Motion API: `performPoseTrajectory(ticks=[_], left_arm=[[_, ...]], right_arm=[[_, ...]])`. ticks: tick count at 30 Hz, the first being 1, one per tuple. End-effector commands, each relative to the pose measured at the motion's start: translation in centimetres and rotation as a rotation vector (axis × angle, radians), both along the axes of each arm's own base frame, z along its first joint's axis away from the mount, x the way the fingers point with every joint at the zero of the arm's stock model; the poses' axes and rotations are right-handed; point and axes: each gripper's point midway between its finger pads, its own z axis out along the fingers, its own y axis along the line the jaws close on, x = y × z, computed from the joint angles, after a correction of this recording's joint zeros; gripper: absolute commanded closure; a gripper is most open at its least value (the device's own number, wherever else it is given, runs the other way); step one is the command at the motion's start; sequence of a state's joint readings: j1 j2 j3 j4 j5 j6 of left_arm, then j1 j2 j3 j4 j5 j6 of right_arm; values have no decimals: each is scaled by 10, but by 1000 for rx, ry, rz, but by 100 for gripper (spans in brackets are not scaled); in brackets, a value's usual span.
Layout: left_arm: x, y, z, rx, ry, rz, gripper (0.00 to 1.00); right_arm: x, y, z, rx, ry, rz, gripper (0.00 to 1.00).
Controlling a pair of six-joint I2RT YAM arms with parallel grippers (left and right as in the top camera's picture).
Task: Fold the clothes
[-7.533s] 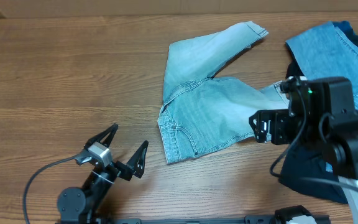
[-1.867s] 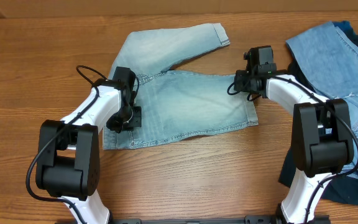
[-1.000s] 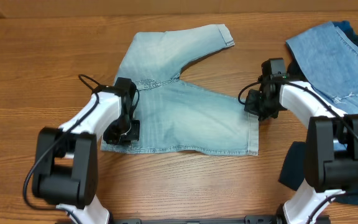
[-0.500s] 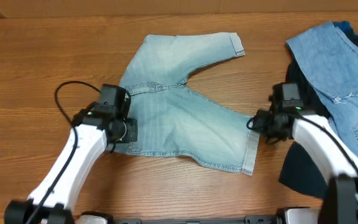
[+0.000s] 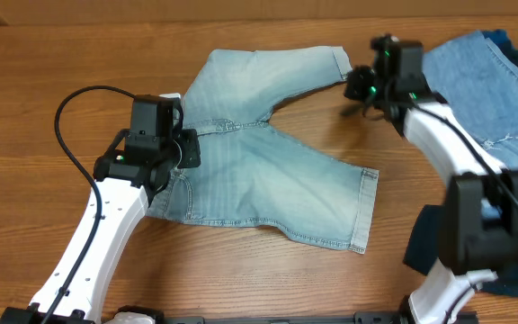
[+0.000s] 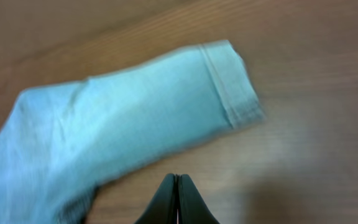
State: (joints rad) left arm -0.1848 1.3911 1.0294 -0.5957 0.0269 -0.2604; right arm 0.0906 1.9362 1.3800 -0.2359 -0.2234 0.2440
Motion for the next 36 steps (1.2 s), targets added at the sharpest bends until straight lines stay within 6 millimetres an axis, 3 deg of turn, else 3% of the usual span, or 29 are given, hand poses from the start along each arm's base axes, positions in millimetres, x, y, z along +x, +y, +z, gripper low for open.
performPoseTrajectory(ticks=[1, 6, 10, 13, 18, 20, 26, 31, 33, 36], left_arm=[[1, 0, 8, -2, -11, 15, 96], [-3, 1, 5, 6, 7, 9, 96], [-4, 0, 5, 4, 10, 7, 96], [-5, 1, 4, 5, 17, 7, 96], [-5, 1, 3, 9, 22, 9, 96], [-5, 4, 3, 23, 19, 16, 96], [-3, 10, 3, 53, 12, 36, 95], [4, 19, 7, 95, -25, 72, 91], [17, 20, 15, 82, -83, 81, 95], [54, 10, 21, -39, -190, -28, 96]], right_arm=[[54, 10, 9, -28, -64, 34, 96], [99, 20, -33, -35, 1, 44, 96], [105, 16, -71, -70, 88, 21, 96], [85, 7, -111, -118, 220, 3, 96], [41, -21, -144, -267, 427, -42, 96], [14, -31, -153, -321, 544, -47, 96], [-42, -41, -161, -353, 772, -25, 96], [-74, -44, -161, -366, 902, -19, 96], [-74, -44, -161, -365, 903, -18, 96], [-72, -37, -157, -322, 892, -8, 96]])
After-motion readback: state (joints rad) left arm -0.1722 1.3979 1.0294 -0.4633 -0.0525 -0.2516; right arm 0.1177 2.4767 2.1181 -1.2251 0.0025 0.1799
